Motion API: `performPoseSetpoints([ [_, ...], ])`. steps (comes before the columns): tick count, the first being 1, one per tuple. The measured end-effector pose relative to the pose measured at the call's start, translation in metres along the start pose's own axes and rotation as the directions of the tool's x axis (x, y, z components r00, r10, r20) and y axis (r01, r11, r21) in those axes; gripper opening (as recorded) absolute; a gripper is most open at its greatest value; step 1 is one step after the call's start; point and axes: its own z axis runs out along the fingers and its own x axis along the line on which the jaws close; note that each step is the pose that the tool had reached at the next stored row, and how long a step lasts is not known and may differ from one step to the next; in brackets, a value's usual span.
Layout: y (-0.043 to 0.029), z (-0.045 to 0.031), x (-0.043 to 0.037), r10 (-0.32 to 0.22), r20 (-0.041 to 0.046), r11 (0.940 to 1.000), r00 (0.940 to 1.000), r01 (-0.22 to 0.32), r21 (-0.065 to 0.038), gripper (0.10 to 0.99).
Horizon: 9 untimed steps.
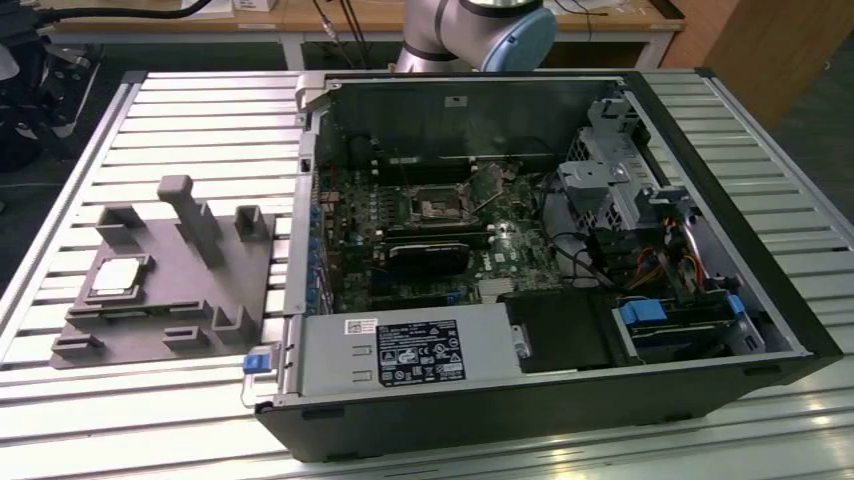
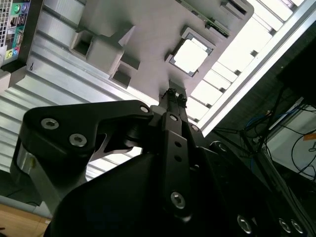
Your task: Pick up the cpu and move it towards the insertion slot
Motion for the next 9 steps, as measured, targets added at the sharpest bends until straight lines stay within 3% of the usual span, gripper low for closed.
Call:
performPoseSetpoints([
  [9,0.0001,0.0006,0.0040,0.000,-0.0001,1.0000,1.0000,0.000,0.000,0.106],
])
